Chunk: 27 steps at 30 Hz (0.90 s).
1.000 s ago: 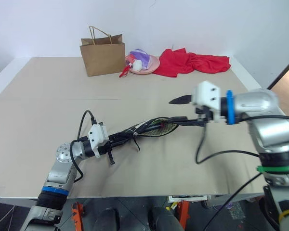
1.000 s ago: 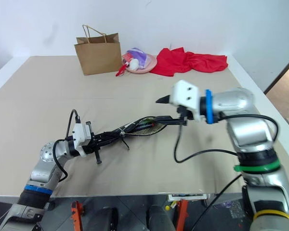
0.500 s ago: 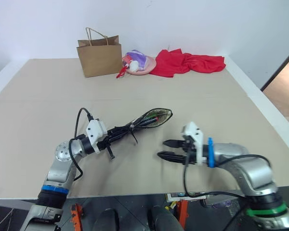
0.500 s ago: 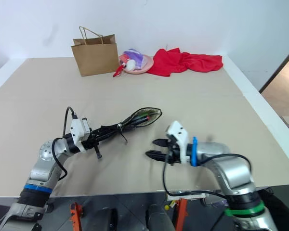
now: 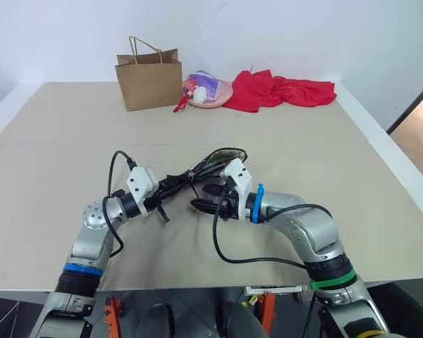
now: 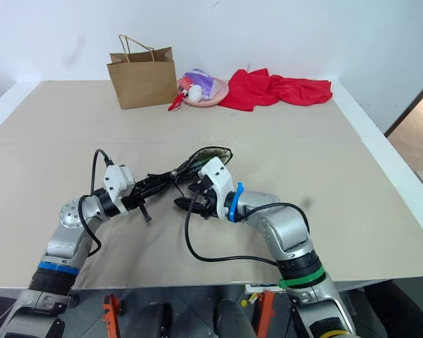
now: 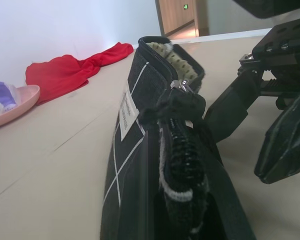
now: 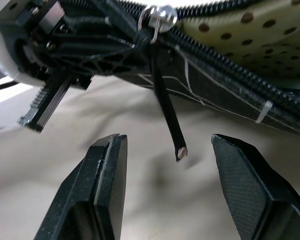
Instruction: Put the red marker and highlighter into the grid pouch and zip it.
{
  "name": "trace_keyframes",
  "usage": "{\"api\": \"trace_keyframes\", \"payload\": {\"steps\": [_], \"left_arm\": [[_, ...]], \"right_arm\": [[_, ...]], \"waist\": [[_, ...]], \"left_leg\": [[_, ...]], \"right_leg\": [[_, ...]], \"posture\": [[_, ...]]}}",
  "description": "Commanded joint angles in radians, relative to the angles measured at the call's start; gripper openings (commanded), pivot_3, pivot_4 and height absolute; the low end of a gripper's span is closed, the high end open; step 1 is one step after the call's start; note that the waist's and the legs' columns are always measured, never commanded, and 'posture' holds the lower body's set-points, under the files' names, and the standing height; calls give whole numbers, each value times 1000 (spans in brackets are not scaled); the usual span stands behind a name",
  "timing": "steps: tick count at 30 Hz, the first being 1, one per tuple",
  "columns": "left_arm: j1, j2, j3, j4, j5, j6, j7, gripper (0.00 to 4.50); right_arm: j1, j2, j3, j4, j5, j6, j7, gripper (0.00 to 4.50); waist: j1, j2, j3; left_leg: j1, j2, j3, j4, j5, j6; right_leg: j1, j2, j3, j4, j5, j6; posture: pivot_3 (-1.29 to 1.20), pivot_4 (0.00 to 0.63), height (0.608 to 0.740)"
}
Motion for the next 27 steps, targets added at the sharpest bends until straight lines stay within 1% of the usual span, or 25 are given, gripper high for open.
{"api": "trace_keyframes", "payload": {"steps": [1, 3, 5, 7, 13, 18, 19, 25, 27], "left_arm": [[-21, 2, -3, -46, 2, 10, 7, 0], [-22, 1, -5, -54, 3, 18, 8, 0], [-22, 0, -6, -60, 3, 24, 8, 0], [-22, -2, -7, -65, 1, 30, 8, 0], [-18, -13, -10, -75, 1, 40, 9, 0], [-12, -17, -11, -72, 6, 33, 8, 0], [-11, -16, -9, -67, 7, 29, 7, 0], [-2, -14, -6, -62, 9, 18, 6, 0], [-1, -12, -6, -65, 8, 21, 5, 0]], "right_arm": [[-42, 11, 0, 6, -8, -21, -7, 2690], [-54, 18, -2, 21, -13, -29, -14, 2067], [-60, 24, -8, 32, -13, -36, -18, 1101], [-63, 30, -9, 41, -17, -41, -22, 30], [-59, 36, -4, 46, -24, -49, -28, 30], [-32, -7, -29, 19, -20, -47, -12, 30], [-20, -35, -40, 6, -21, -50, -3, 30], [51, -288, -198, 26, -57, -86, 24, 30], [63, -348, -235, 41, -64, -107, 28, 30]], "waist": [[0, 0, 0], [0, 0, 0], [0, 0, 0], [0, 0, 0], [0, 0, 0], [0, 0, 0], [0, 0, 0], [5, 0, 0], [4, 0, 0]], "left_leg": [[0, 0, 0, 0, 0, 0], [0, 0, 0, 0, 0, 0], [0, 1, 0, 0, 0, 0], [0, 1, -1, 0, 0, 0], [-1, 0, 0, 0, 0, 0], [-1, 0, -1, 0, 0, 0], [-1, 0, -1, 0, 0, 0], [-3, -1, -1, 0, 0, 0], [-4, -1, -1, 0, 0, 0]], "right_leg": [[0, 0, 0, 0, 0, 0], [0, 0, 0, 0, 0, 0], [0, 1, 0, 0, 0, 0], [0, 1, -1, 0, 0, 0], [-1, 0, 0, 0, 0, 0], [-1, 0, -1, 0, 0, 0], [-1, 0, -1, 0, 0, 0], [-1, -2, -1, -2, 0, 1], [0, -1, -1, -5, 1, 2]], "posture": [[0, 150, 740], [0, 150, 740], [0, 150, 740], [0, 150, 740], [0, 150, 740], [0, 150, 740], [0, 150, 740], [0, 150, 740], [0, 150, 740]]}}
